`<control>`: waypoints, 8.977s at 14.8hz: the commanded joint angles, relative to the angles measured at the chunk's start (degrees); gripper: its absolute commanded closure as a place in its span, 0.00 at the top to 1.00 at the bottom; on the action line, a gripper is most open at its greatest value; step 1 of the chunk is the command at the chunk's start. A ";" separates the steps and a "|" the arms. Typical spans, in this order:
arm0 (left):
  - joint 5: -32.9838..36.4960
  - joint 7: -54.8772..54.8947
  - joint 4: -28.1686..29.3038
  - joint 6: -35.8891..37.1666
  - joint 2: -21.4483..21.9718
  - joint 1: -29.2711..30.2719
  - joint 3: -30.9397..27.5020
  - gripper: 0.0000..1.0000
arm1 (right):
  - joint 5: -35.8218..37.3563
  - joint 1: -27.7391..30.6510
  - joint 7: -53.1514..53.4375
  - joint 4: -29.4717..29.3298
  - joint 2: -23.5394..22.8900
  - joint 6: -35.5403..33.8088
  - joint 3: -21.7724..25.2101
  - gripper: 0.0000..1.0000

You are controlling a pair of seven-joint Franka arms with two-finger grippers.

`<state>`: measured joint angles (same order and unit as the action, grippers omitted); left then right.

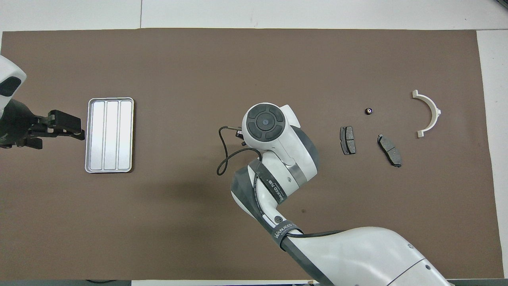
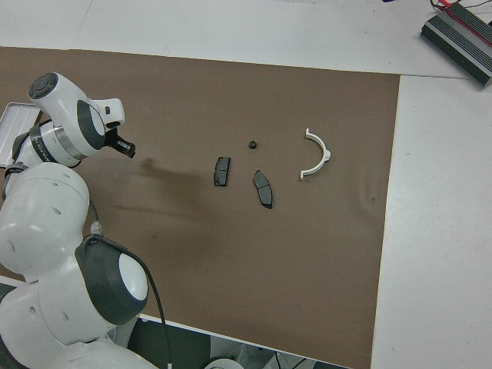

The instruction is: Pick bearing gear from pile to tray

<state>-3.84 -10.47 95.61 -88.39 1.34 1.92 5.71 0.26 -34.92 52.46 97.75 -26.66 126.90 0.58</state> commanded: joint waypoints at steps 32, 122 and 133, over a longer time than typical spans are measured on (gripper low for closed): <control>0.15 -11.73 3.53 -9.59 0.78 -9.64 1.50 1.00 | -1.75 31.13 -60.28 4.46 4.69 0.71 -0.32 0.76; 4.19 6.07 28.58 -38.43 -9.42 1.42 -1.40 0.21 | -1.14 2.57 -2.89 7.02 1.26 11.70 -0.85 0.86; 4.19 3.96 30.78 -41.69 -9.69 1.06 -1.40 1.00 | -1.58 24.43 -47.57 -1.95 4.16 1.86 -0.85 0.86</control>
<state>0.07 -6.02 124.51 -129.52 -10.50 3.10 4.57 -0.63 -15.67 15.66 96.11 -23.43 130.53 0.70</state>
